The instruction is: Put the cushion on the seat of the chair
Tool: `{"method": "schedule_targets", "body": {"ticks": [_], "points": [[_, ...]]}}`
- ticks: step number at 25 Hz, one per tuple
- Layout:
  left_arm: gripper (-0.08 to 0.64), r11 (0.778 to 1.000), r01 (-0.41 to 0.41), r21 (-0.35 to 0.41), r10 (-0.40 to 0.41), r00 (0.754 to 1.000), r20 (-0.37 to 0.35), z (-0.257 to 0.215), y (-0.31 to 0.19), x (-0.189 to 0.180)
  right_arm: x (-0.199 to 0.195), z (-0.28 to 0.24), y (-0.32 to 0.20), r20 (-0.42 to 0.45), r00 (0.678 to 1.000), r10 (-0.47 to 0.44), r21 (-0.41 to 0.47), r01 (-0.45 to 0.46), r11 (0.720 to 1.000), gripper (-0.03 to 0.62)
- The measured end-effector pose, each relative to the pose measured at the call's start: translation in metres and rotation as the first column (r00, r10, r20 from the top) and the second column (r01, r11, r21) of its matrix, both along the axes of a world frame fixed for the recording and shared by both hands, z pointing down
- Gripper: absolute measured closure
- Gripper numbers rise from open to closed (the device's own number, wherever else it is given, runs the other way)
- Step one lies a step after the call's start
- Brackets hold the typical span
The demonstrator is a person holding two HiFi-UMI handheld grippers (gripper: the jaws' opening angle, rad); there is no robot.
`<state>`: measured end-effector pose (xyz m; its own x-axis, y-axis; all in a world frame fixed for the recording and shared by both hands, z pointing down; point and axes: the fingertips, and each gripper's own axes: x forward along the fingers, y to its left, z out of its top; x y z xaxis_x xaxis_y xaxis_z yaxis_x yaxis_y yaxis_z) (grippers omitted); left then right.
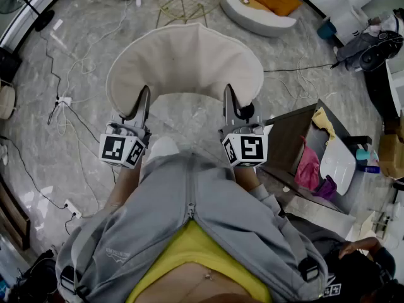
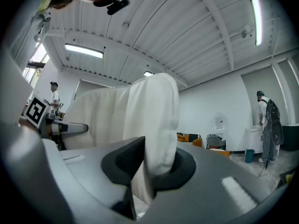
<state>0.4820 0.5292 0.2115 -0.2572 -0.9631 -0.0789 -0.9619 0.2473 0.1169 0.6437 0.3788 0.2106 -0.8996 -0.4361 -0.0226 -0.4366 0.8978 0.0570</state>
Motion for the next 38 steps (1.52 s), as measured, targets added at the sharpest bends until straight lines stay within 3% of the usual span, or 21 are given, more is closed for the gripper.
{"method": "schedule_targets", "body": {"ticks": [9,20,25,38], "points": [[0.492,1.000,-0.027,-0.007,0.027,0.999,-0.033,0.025,-0.049,-0.074,-0.071,0.024,-0.049,-0.009,1.000,0.002,-0.041,-0.003,0.999,0.520],[0.492,0.996,-0.086,-0.011,0.085,0.996,-0.022,0.027,-0.140,-0.270,-0.260,0.028,-0.135,-0.001,0.999,0.042,-0.046,-0.042,0.998,0.515],[0.492,0.992,-0.125,-0.021,0.125,0.992,-0.007,0.027,-0.179,-0.344,-0.328,0.030,-0.167,0.014,0.996,0.084,-0.054,-0.083,0.995,0.515],[0.494,0.988,-0.154,-0.016,0.153,0.987,-0.043,0.037,-0.230,-0.428,-0.415,0.038,-0.221,-0.008,0.993,0.115,-0.063,-0.115,0.991,0.512]]}}
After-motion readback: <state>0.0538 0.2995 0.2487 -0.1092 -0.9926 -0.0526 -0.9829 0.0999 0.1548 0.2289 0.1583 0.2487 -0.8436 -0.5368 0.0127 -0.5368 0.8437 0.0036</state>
